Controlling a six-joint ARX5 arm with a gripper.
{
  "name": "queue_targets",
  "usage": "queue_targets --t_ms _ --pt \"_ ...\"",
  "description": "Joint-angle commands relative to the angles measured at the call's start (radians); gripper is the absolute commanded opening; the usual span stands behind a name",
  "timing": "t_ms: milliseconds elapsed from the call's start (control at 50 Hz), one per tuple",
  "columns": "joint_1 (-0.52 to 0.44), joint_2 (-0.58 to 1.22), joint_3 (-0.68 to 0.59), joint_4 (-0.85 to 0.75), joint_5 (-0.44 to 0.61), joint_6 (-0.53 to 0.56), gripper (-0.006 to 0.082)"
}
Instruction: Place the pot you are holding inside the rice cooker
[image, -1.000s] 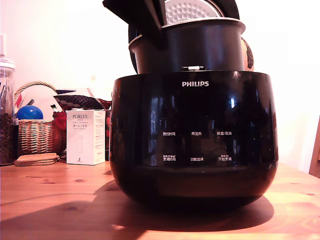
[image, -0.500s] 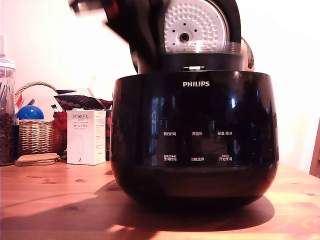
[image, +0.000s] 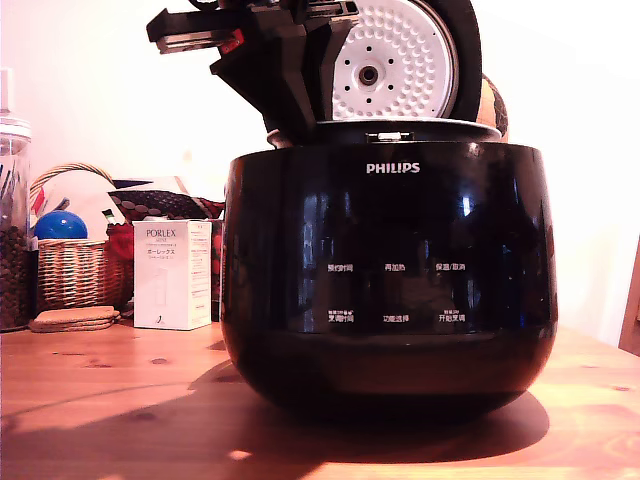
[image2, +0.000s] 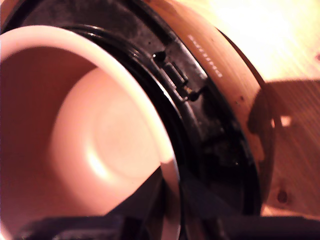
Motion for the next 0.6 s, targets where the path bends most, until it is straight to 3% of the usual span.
queue_targets --t_ms 0,100,320,580 --pt "-0.014 -0.008 0.032 0.047 0.015 0.004 0.015" --pt "-0.014 -0.008 0.032 0.047 0.014 0.002 0.0208" --pt "-0.014 -0.01 0.035 0.032 -0.023 -0.028 0.0209" --pt "-0.016 -0.019 0.097 -0.122 -0.059 -0.092 0.0209"
